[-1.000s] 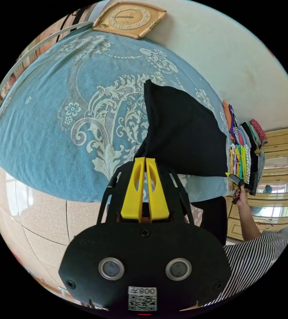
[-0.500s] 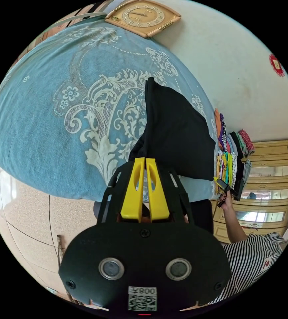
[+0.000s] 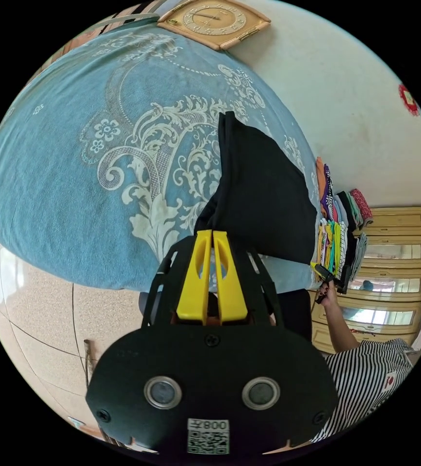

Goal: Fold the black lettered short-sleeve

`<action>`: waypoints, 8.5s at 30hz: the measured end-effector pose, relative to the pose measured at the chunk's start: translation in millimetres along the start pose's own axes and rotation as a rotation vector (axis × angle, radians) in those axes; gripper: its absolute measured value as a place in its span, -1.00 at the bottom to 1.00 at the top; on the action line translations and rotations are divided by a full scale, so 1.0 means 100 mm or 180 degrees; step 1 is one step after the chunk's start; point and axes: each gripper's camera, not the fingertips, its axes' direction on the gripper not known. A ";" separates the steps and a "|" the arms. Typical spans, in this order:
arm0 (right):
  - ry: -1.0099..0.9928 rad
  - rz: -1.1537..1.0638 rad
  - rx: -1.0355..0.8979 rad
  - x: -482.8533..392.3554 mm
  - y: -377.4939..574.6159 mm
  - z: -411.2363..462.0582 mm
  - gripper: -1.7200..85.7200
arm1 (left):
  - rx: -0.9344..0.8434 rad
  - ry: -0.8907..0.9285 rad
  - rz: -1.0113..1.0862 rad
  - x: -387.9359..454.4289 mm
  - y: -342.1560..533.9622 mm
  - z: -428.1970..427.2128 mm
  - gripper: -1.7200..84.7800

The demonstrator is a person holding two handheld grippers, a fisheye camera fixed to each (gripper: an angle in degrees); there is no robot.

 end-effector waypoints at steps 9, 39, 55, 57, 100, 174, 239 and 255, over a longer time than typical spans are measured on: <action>0.0066 -0.0126 0.0398 -0.34 0.17 -0.26 -0.96 | 0.0339 -0.0096 0.0365 1.24 0.05 -0.10 -0.96; 0.0207 0.0075 0.0465 0.21 0.36 -0.07 -0.80 | -0.0364 -0.0556 0.1401 5.76 -0.17 1.10 -0.91; -0.0617 0.0266 0.0276 0.98 0.10 0.27 -0.92 | -0.1037 -0.0355 0.3329 9.59 0.19 2.81 -0.76; -0.0842 0.0233 0.0334 1.04 0.09 0.24 -0.93 | -0.1014 -0.0432 0.3506 10.01 0.28 2.97 -0.74; -0.1497 0.0568 0.0335 1.08 -2.42 1.83 -0.82 | -0.0714 -0.0165 0.3146 9.91 0.21 2.67 -0.92; -0.0086 -0.1622 -0.0905 -6.71 -3.39 6.97 -0.84 | 0.0683 0.1007 -0.0001 -1.31 0.93 -0.58 -0.95; 0.1410 -0.2395 -0.0365 -6.27 0.44 4.45 -0.95 | 0.0111 -0.0520 0.0699 0.84 0.81 0.03 -0.96; 0.1716 -0.2533 -0.0777 -5.93 0.75 4.67 -0.96 | -0.0057 -0.0176 0.0639 0.81 0.95 0.46 -0.96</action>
